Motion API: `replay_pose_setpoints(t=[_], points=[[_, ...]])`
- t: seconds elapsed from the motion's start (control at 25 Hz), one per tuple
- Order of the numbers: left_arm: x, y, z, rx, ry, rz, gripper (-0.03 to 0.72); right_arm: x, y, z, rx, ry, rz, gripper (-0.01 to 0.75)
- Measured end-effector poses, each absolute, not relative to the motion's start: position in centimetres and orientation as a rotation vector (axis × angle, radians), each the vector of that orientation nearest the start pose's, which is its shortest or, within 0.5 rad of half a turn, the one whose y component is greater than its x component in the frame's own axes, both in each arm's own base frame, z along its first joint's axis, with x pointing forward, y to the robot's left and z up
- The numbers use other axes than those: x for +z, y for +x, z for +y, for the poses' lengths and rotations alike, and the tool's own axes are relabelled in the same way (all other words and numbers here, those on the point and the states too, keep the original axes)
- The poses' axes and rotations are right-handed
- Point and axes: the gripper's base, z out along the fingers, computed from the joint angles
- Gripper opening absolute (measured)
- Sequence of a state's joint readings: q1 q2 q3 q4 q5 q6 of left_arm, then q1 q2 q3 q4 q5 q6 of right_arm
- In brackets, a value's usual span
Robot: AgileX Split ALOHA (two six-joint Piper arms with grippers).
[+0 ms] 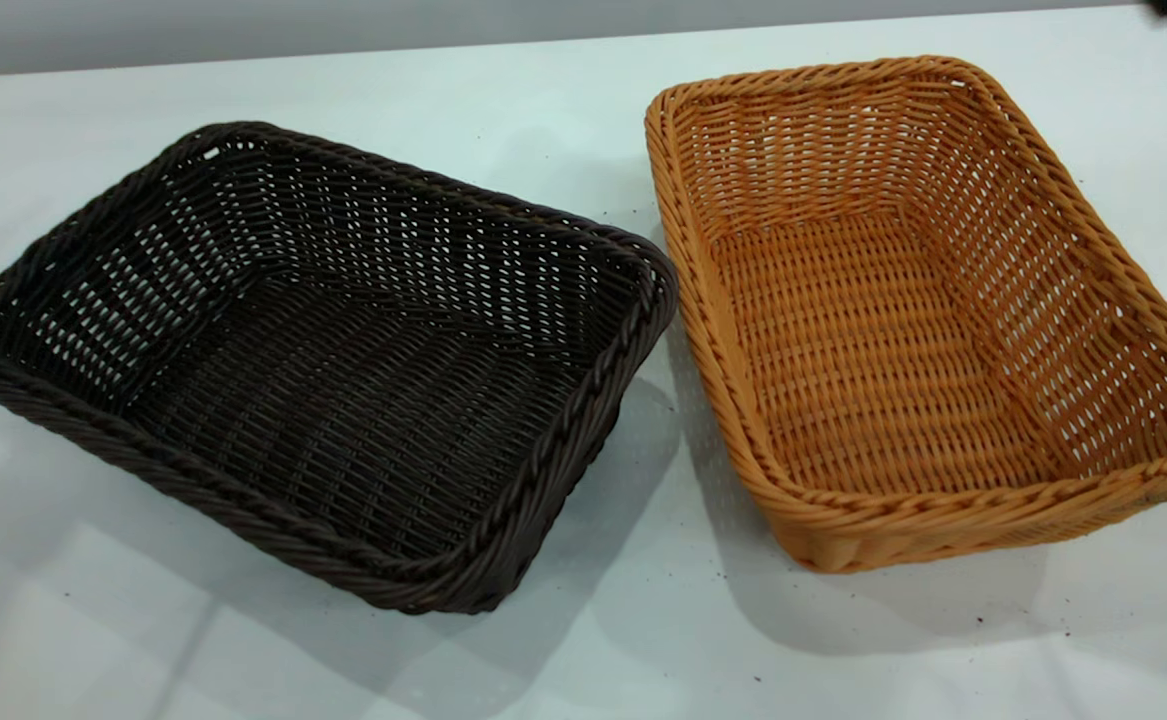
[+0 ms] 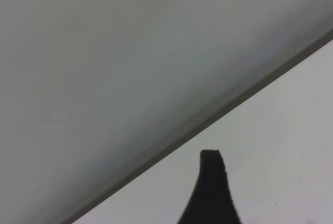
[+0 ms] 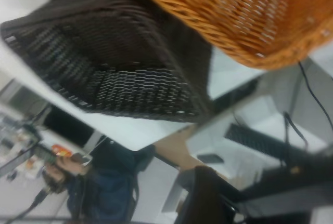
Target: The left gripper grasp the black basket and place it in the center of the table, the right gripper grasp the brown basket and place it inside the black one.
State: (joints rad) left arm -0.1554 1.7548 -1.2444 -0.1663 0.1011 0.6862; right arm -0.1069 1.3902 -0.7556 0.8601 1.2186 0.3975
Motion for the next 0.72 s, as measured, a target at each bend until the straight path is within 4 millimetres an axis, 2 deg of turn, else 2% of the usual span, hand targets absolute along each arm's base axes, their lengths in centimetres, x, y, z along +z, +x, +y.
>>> replay_pose_setpoints(t=[0.12, 0.24, 0.4, 0.72], points=[[26.6, 40.1, -6.4, 0.214, 0.720, 1.972, 0.499, 22.1, 21.7, 5.7, 1.196, 1.512, 2.956, 0.542], [26.6, 40.1, -6.4, 0.216, 0.722, 1.971, 0.499, 20.6, 21.7, 7.1, 1.081, 1.557, 3.084, 0.542], [26.6, 40.1, -6.4, 0.216, 0.722, 1.971, 0.499, 18.4, 21.9, 9.1, 1.039, 1.604, 3.209, 0.542], [26.5, 40.1, -6.4, 0.215, 0.724, 1.974, 0.499, 14.1, 22.8, 9.7, 1.044, 1.645, 3.335, 0.542]])
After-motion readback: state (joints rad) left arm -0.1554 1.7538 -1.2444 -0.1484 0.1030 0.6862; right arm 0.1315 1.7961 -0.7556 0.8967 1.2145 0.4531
